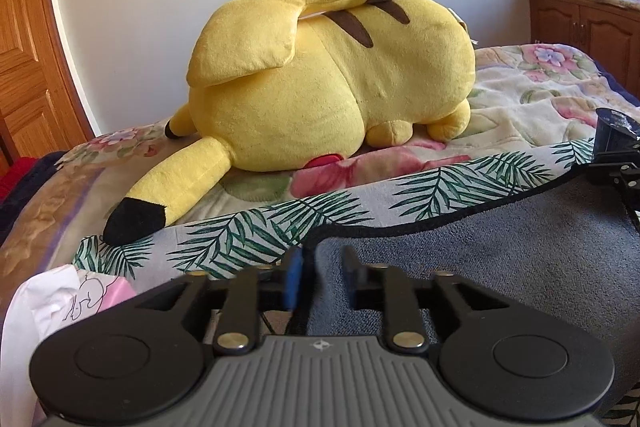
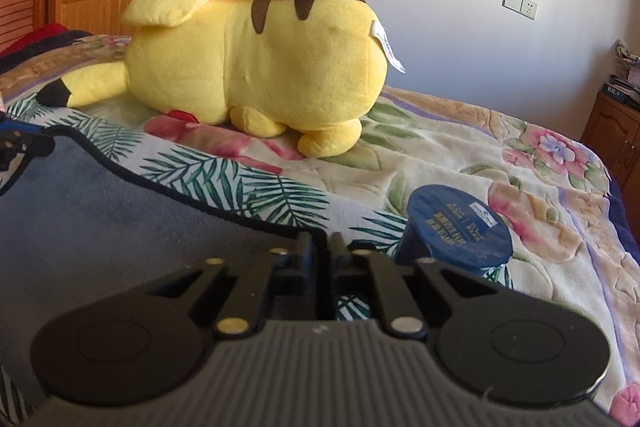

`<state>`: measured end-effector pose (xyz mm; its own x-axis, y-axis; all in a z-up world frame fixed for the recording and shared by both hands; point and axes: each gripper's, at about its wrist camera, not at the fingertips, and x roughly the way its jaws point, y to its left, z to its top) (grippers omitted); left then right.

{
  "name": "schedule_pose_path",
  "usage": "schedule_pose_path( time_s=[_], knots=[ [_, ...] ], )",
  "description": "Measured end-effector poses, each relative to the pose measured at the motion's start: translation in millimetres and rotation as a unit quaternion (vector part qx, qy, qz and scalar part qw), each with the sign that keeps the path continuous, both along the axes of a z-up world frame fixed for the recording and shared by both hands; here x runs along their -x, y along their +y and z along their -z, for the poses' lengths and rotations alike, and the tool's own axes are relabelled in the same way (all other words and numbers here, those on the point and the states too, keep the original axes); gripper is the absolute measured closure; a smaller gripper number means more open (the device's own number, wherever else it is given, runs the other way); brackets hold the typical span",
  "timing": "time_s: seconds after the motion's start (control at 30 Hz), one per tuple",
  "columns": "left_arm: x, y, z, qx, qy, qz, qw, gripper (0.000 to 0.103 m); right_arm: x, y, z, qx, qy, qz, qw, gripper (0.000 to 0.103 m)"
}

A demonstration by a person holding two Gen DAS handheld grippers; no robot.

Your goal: Fold towel

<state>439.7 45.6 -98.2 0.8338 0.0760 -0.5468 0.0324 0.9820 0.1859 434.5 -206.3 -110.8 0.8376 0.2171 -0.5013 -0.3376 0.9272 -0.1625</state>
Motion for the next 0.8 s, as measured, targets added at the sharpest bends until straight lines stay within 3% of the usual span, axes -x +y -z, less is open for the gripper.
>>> schedule_pose_path(
  time_s=[0.1, 0.37, 0.8],
  knots=[
    [6, 1, -2, 0.005, 0.002, -0.002, 1.0, 0.079, 10, 0, -5, -0.001, -0.01, -0.006, 1.0, 0.063],
    [35, -1, -20, 0.014, 0.017, 0.016, 0.9996, 0.071, 40, 1, -39, -0.017, -0.012, -0.027, 0.999, 0.062],
    [83, -7, -56, 0.015, 0.034, 0.048, 0.9982, 0.07, 87, 2, -67, -0.031, 0.002, -0.031, 0.999, 0.063]
  ],
)
